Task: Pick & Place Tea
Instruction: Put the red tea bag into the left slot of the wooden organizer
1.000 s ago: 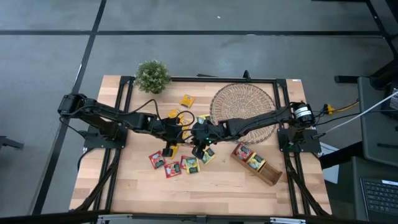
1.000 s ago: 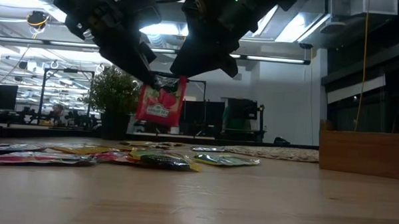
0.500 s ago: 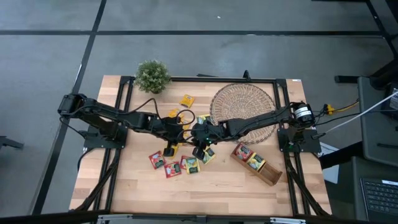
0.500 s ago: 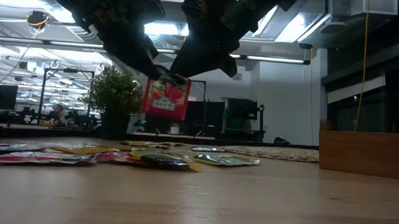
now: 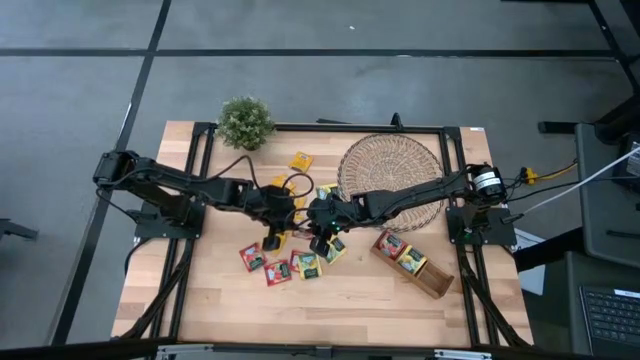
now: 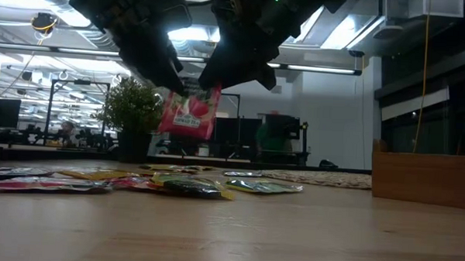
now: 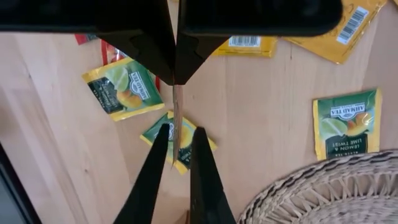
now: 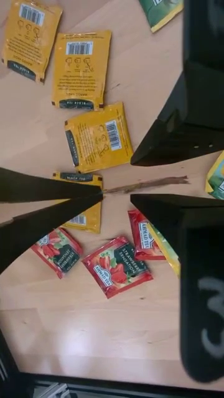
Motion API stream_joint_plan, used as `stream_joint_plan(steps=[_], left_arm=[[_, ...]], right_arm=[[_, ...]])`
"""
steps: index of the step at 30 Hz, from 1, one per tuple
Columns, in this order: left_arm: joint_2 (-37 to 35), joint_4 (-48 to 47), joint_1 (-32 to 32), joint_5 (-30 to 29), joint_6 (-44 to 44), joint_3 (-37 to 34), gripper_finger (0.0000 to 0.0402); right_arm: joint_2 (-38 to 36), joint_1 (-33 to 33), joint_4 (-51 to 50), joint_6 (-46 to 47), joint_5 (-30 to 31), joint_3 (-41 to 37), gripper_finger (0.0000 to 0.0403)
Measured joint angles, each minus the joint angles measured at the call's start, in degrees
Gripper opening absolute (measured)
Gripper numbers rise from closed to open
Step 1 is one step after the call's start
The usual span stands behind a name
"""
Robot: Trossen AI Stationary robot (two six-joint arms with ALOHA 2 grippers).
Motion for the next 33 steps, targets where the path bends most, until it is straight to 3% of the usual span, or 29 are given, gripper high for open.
stream_joint_plan(steps=[5,12,18,24,33], left_arm=[[0.0,0.1,0.0,0.4,0.0,0.0,0.0002],[0.0,0.8,0.0,0.4,0.1,0.0,0.0002],[0.0,0.9,0.0,0.5,0.0,0.0,0.0009],[0.0,0.8,0.0,-0.1,-1.9,0.0,0.0046],[0.0,-0.2,0.0,-0.4,-3.1,0.0,0.01]], right_arm=[[0.0,0.0,-0.2,-1.1,-1.3,0.0,0.008],[0.0,0.0,-1.9,-1.0,-1.6,0.0,0.0008],[-0.2,0.0,-2.3,0.3,-5.1,0.0,0.0005],[-1.6,0.0,-5.5,1.6,-8.7,0.0,0.0004],[-11.1,2.1,-24.9,8.8,-11.3,0.1,0.0002]])
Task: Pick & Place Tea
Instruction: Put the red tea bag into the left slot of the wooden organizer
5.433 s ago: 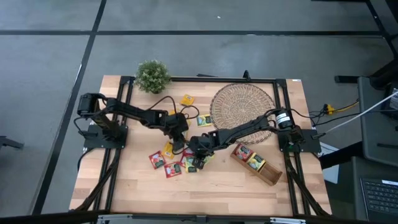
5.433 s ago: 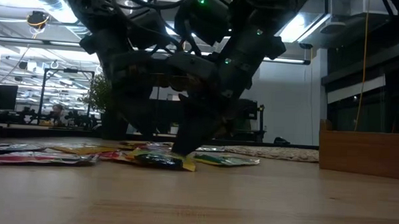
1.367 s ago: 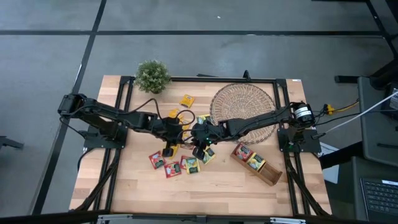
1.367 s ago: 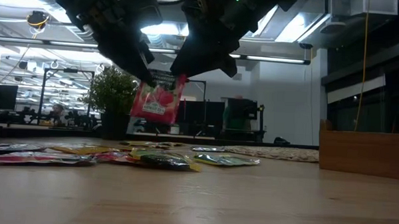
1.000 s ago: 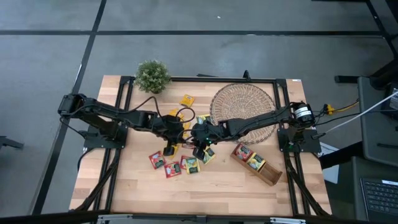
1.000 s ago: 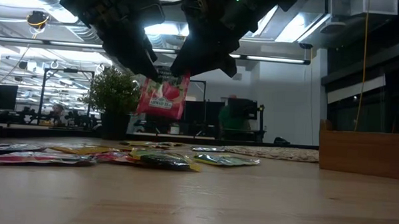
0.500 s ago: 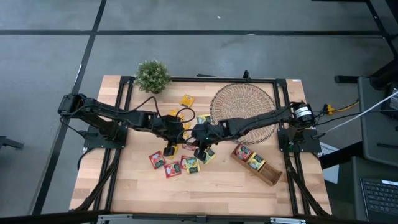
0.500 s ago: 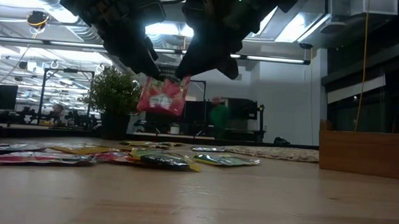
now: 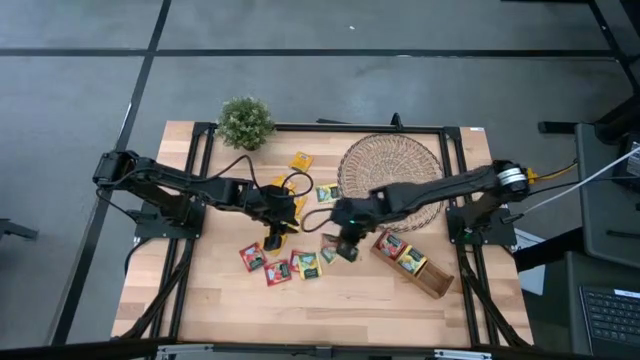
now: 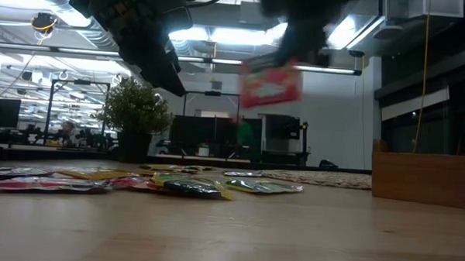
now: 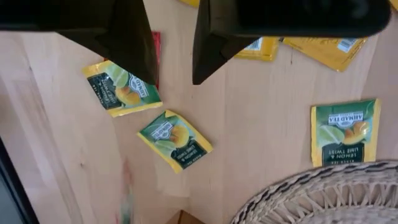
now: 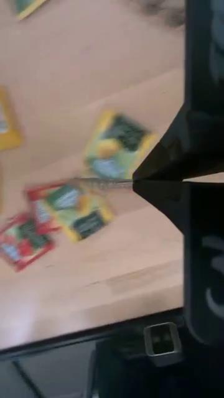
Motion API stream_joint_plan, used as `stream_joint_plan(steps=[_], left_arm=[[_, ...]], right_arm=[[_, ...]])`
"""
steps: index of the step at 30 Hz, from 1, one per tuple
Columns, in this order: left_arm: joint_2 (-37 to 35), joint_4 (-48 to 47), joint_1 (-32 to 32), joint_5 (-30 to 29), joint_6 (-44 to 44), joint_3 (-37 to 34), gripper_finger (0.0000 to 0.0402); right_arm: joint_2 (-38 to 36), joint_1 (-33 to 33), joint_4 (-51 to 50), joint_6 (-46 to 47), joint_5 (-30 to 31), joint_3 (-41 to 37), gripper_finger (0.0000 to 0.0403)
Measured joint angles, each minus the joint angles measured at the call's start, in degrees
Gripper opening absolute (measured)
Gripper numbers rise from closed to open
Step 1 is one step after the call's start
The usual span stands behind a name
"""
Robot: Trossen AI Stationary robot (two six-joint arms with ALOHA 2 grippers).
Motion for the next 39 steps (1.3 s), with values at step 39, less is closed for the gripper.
stream_joint_plan(steps=[39], left_arm=[[0.0,-0.3,-0.3,0.0,0.6,0.0,0.01]], right_arm=[[-6.7,19.6,-19.5,50.1,22.4,-15.9,0.0002]])
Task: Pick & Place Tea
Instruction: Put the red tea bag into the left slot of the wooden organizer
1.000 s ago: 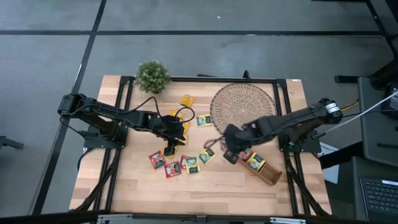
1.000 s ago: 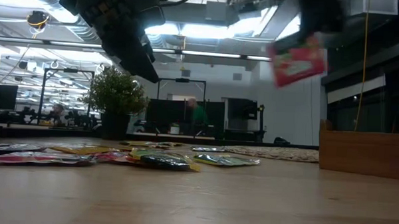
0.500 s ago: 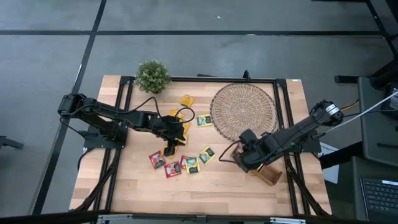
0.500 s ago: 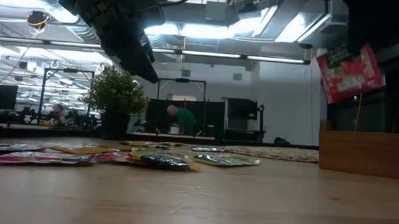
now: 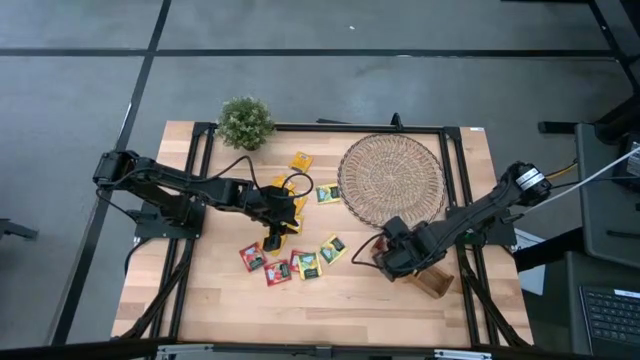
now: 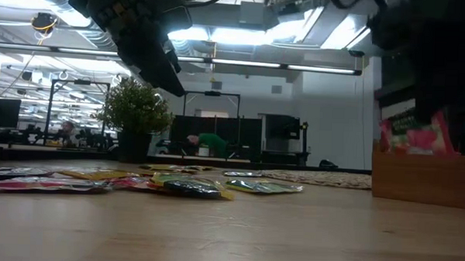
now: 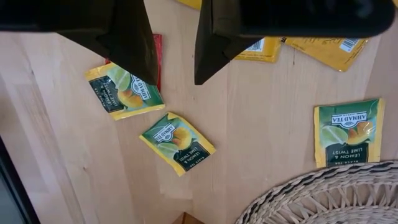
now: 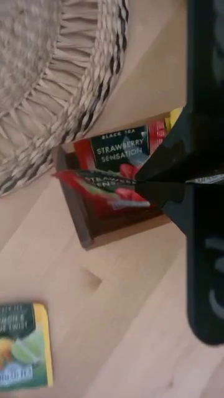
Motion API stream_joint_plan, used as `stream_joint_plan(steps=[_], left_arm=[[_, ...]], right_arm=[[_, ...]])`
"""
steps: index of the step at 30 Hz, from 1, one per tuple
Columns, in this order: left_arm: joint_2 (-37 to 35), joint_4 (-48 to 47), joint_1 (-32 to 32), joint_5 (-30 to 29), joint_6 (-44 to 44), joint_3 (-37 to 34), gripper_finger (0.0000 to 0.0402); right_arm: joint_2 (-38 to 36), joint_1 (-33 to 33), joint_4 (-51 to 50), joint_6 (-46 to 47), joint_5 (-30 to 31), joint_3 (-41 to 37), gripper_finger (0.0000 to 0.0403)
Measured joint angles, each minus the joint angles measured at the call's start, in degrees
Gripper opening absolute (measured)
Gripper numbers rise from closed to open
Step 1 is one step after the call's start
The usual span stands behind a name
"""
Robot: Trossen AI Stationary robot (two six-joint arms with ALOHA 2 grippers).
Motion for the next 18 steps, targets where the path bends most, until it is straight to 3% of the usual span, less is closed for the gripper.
stream_joint_plan(steps=[8,18], left_arm=[[0.0,0.0,0.0,0.0,-0.2,0.0,0.0103],[0.0,0.0,0.0,0.0,-1.0,0.0,0.0103]], right_arm=[[0.0,0.0,0.3,3.4,-0.3,-4.9,0.0028],[0.0,0.0,-1.4,1.3,1.0,-2.8,0.0055]])
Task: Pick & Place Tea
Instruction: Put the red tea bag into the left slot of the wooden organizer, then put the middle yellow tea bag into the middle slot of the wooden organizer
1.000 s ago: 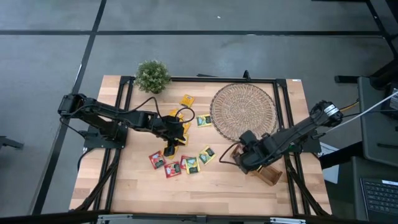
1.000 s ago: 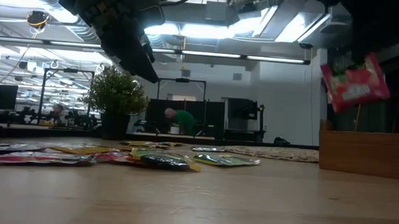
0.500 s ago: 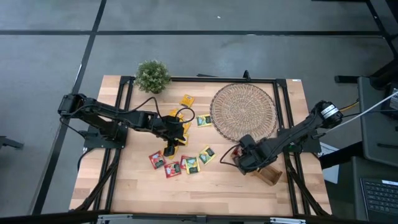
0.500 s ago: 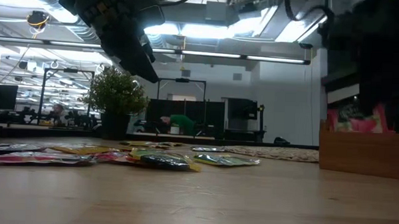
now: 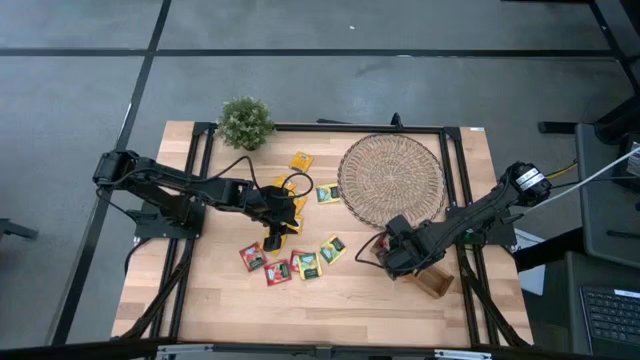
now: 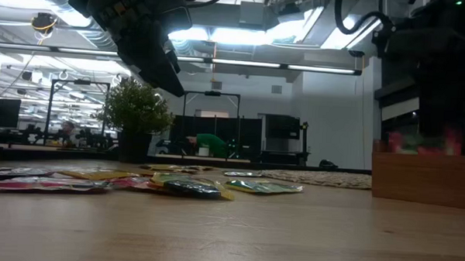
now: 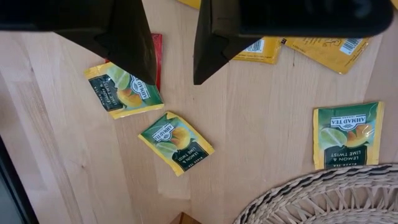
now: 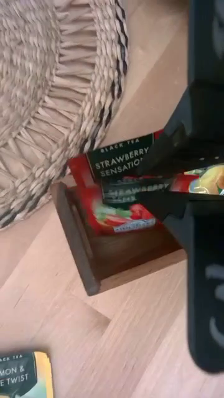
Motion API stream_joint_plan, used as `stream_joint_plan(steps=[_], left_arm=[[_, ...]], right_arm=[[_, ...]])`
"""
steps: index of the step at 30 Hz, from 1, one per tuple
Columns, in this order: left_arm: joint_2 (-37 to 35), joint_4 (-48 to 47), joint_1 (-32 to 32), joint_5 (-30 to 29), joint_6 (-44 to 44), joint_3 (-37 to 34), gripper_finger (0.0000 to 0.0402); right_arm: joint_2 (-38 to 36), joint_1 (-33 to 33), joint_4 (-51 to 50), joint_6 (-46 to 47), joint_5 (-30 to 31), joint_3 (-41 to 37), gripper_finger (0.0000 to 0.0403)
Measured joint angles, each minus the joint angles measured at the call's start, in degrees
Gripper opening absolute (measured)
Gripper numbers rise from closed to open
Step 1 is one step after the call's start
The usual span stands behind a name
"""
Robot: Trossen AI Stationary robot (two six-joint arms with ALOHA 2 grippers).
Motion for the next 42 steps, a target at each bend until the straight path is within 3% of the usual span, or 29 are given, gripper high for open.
stream_joint_plan(steps=[6,10,15,21,26,33,38,42], left_arm=[[0.0,0.0,0.0,0.0,-0.9,0.0,0.0102],[0.0,0.0,0.0,0.0,-2.1,0.0,0.01],[0.0,-0.1,0.0,2.0,-3.0,0.0,0.0102],[0.0,-2.3,-0.6,4.0,-5.3,0.0,0.0098],[0.1,-3.1,-2.2,3.9,-8.0,0.0,0.0093],[0.4,-1.7,-5.3,2.3,-8.2,0.0,0.0086],[0.4,2.4,-6.4,-2.5,-8.3,0.0,0.0087],[1.4,6.4,-5.4,-2.7,-10.4,0.0,0.0084]], right_arm=[[0.0,0.0,-3.3,0.2,-1.4,0.3,0.009],[-0.2,-0.1,-1.5,0.0,1.0,0.3,0.0111],[-0.3,-0.8,11.5,-8.0,5.5,1.4,0.0117],[0.3,-2.8,32.1,-22.1,5.5,1.4,0.0117],[2.2,-4.3,40.8,-30.0,3.1,1.5,0.0089],[5.9,-6.4,46.3,-35.3,-0.3,1.5,0.0011],[9.5,-7.9,49.7,-36.1,-5.4,1.4,0.0008],[12.0,-8.9,51.0,-36.5,-7.5,1.4,0.0005]])
